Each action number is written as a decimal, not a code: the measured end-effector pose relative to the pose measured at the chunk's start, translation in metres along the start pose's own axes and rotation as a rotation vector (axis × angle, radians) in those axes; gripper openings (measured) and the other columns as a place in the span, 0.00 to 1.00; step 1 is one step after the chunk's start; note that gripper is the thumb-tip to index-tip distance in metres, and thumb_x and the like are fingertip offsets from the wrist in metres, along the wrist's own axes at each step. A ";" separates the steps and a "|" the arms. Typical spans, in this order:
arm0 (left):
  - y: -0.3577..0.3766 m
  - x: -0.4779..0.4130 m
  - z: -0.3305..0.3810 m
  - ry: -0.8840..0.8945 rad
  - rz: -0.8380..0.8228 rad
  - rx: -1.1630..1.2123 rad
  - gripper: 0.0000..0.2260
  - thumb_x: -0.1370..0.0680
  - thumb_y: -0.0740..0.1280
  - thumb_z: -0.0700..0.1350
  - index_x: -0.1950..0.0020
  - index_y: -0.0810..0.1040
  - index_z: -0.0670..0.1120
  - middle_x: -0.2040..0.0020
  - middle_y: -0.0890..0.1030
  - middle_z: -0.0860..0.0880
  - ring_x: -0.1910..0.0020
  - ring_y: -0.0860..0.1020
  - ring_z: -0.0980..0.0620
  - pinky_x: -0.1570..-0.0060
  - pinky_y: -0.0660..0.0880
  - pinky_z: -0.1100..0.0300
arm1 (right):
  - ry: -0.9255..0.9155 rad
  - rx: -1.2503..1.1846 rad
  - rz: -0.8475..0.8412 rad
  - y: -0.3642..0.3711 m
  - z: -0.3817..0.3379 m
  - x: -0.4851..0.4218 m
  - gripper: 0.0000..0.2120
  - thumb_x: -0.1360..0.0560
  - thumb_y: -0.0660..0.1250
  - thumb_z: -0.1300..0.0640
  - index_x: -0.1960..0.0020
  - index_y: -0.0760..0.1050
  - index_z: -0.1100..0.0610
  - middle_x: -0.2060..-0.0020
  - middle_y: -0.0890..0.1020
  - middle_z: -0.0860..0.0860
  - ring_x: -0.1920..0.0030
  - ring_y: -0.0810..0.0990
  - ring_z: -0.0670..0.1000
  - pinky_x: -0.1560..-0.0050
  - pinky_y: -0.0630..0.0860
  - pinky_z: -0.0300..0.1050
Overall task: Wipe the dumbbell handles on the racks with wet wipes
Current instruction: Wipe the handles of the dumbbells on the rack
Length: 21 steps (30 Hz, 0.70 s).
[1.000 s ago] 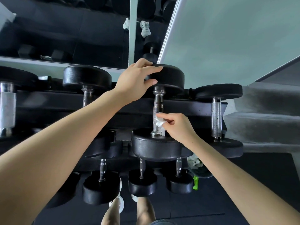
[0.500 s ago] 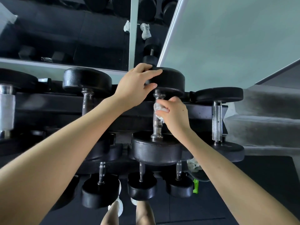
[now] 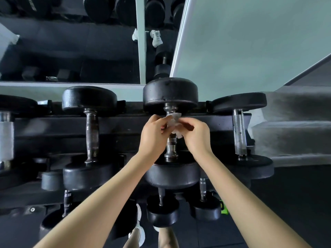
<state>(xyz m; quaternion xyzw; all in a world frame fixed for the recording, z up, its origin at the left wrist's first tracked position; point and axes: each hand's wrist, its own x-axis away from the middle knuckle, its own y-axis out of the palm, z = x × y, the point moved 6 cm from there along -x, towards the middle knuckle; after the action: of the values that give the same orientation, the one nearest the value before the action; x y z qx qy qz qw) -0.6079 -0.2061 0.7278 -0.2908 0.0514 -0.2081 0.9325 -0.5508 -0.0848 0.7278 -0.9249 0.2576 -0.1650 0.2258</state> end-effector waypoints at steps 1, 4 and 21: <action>0.000 -0.002 -0.002 0.003 0.016 -0.011 0.13 0.25 0.71 0.45 0.42 0.81 0.45 0.53 0.78 0.47 0.58 0.78 0.49 0.54 0.77 0.54 | 0.048 -0.074 0.003 0.001 0.002 -0.003 0.10 0.27 0.69 0.65 0.46 0.81 0.57 0.55 0.84 0.50 0.54 0.82 0.46 0.55 0.77 0.31; -0.001 -0.002 -0.005 0.017 0.072 -0.067 0.08 0.27 0.72 0.43 0.50 0.84 0.42 0.56 0.80 0.47 0.58 0.79 0.47 0.57 0.77 0.52 | 0.046 -0.091 -0.021 0.004 0.003 -0.001 0.10 0.26 0.69 0.63 0.45 0.81 0.58 0.57 0.84 0.51 0.56 0.82 0.46 0.58 0.75 0.29; -0.001 -0.004 -0.012 -0.056 0.088 0.145 0.14 0.25 0.70 0.37 0.41 0.81 0.48 0.53 0.76 0.57 0.54 0.76 0.53 0.52 0.74 0.65 | 0.009 0.002 -0.018 0.010 0.011 -0.007 0.12 0.26 0.70 0.55 0.42 0.81 0.52 0.54 0.82 0.45 0.49 0.79 0.50 0.46 0.77 0.48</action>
<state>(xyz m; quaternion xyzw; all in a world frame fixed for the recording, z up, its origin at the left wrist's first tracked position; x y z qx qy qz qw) -0.6141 -0.2116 0.7179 -0.2258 0.0229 -0.1617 0.9604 -0.5558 -0.0855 0.7122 -0.9262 0.2502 -0.1715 0.2241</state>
